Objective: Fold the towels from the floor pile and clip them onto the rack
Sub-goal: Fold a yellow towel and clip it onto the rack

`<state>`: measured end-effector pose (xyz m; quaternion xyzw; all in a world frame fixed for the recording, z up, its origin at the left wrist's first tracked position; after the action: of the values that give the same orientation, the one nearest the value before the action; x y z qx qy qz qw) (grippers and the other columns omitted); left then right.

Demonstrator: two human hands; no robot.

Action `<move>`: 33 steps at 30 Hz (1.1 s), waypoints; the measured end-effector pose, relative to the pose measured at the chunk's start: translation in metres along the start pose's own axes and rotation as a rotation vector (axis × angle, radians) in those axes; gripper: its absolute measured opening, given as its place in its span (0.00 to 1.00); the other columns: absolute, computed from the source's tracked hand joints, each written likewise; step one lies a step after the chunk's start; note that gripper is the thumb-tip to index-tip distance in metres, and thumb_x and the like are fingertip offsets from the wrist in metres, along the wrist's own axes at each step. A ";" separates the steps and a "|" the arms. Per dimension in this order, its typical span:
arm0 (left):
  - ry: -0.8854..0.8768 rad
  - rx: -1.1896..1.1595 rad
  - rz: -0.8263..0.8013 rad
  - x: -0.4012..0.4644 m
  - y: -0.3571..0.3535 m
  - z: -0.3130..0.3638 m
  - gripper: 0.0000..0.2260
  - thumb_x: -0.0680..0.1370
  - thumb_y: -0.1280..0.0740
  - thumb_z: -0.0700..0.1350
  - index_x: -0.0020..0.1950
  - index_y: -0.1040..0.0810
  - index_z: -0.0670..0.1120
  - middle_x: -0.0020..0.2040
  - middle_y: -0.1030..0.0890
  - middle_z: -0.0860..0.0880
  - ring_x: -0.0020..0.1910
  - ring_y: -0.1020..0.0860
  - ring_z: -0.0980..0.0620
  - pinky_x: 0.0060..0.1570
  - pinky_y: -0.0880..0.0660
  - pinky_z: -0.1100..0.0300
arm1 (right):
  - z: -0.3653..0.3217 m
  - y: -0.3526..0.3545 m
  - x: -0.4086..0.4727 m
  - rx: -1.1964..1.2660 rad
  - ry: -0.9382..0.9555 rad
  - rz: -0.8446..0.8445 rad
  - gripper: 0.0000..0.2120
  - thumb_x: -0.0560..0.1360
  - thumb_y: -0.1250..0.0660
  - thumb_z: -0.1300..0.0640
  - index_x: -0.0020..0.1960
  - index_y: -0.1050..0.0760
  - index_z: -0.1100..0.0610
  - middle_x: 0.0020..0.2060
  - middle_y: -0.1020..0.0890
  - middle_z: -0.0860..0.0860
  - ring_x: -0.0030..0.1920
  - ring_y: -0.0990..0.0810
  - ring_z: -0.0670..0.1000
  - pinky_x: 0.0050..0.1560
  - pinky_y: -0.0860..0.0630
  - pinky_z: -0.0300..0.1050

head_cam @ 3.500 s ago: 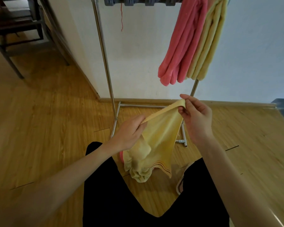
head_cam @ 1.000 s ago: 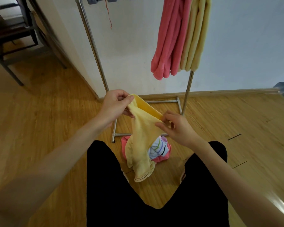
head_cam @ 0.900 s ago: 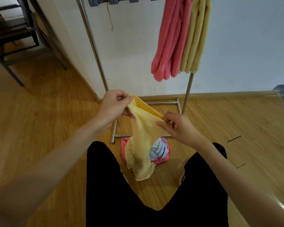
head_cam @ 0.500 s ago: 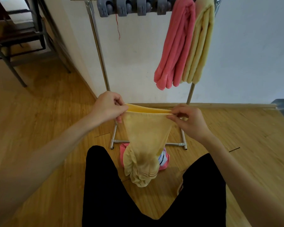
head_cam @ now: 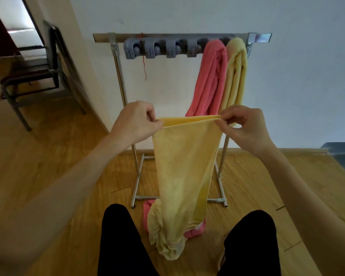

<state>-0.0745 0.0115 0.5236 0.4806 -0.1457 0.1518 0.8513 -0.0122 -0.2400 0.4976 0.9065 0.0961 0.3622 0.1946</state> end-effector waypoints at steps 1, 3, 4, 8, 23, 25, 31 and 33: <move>0.026 0.019 -0.058 0.001 -0.002 -0.003 0.07 0.73 0.30 0.44 0.37 0.22 0.44 0.30 0.21 0.49 0.28 0.20 0.53 0.33 0.22 0.60 | 0.000 0.001 0.000 -0.015 0.012 -0.023 0.05 0.69 0.28 0.69 0.40 0.20 0.61 0.38 0.19 0.48 0.38 0.20 0.47 0.44 0.22 0.35; 0.027 0.030 -0.017 0.002 -0.001 -0.007 0.07 0.73 0.30 0.44 0.36 0.22 0.44 0.29 0.22 0.49 0.28 0.21 0.53 0.34 0.22 0.60 | 0.001 0.000 -0.003 -0.023 0.015 -0.076 0.05 0.69 0.27 0.70 0.40 0.20 0.61 0.38 0.19 0.49 0.37 0.20 0.47 0.43 0.22 0.35; 0.002 0.043 0.052 0.001 -0.001 -0.007 0.07 0.72 0.30 0.43 0.35 0.23 0.44 0.28 0.23 0.50 0.29 0.22 0.53 0.35 0.23 0.60 | 0.003 -0.001 -0.005 -0.018 0.010 -0.093 0.05 0.69 0.28 0.70 0.39 0.20 0.62 0.38 0.19 0.50 0.37 0.20 0.46 0.43 0.22 0.36; -0.035 0.097 0.074 -0.007 -0.009 -0.005 0.08 0.71 0.29 0.44 0.32 0.25 0.45 0.28 0.25 0.51 0.30 0.26 0.54 0.35 0.25 0.58 | 0.011 -0.005 -0.011 -0.050 0.007 -0.106 0.06 0.68 0.27 0.70 0.39 0.20 0.61 0.38 0.19 0.48 0.36 0.21 0.44 0.42 0.23 0.32; 0.077 -0.079 -0.481 -0.022 -0.051 -0.022 0.13 0.71 0.32 0.41 0.28 0.30 0.43 0.26 0.34 0.48 0.28 0.34 0.55 0.30 0.36 0.60 | 0.032 -0.015 -0.027 -0.103 -0.127 -0.107 0.10 0.71 0.29 0.66 0.49 0.20 0.54 0.40 0.19 0.46 0.40 0.21 0.45 0.45 0.23 0.36; 0.127 -0.101 -0.499 -0.026 -0.061 -0.029 0.12 0.71 0.33 0.40 0.28 0.31 0.44 0.27 0.34 0.49 0.28 0.33 0.55 0.30 0.36 0.62 | 0.031 -0.019 -0.030 -0.107 -0.120 -0.118 0.08 0.71 0.29 0.67 0.47 0.19 0.55 0.40 0.18 0.49 0.40 0.22 0.47 0.45 0.23 0.37; 0.103 -0.353 -0.574 -0.042 -0.074 -0.025 0.10 0.73 0.38 0.32 0.46 0.29 0.46 0.36 0.28 0.47 0.34 0.30 0.52 0.32 0.32 0.61 | 0.032 -0.025 -0.035 -0.126 -0.152 -0.123 0.07 0.72 0.30 0.66 0.45 0.19 0.56 0.37 0.20 0.44 0.38 0.24 0.43 0.43 0.25 0.34; -0.038 -0.328 -0.621 -0.048 -0.075 -0.016 0.16 0.75 0.40 0.33 0.57 0.30 0.51 0.37 0.30 0.45 0.34 0.32 0.54 0.33 0.34 0.63 | 0.035 -0.026 -0.035 -0.131 -0.171 -0.118 0.07 0.72 0.30 0.67 0.45 0.19 0.56 0.37 0.20 0.45 0.37 0.24 0.44 0.43 0.25 0.34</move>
<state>-0.0868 -0.0169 0.4387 0.3618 -0.0306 -0.1487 0.9198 -0.0144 -0.2374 0.4415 0.9122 0.1085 0.2768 0.2820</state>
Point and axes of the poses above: each hand's wrist, its own x-axis towards the middle knuckle, its own y-axis out of the back of the hand, z = x × y, the point moved 3 cm from there along x, towards the middle knuckle
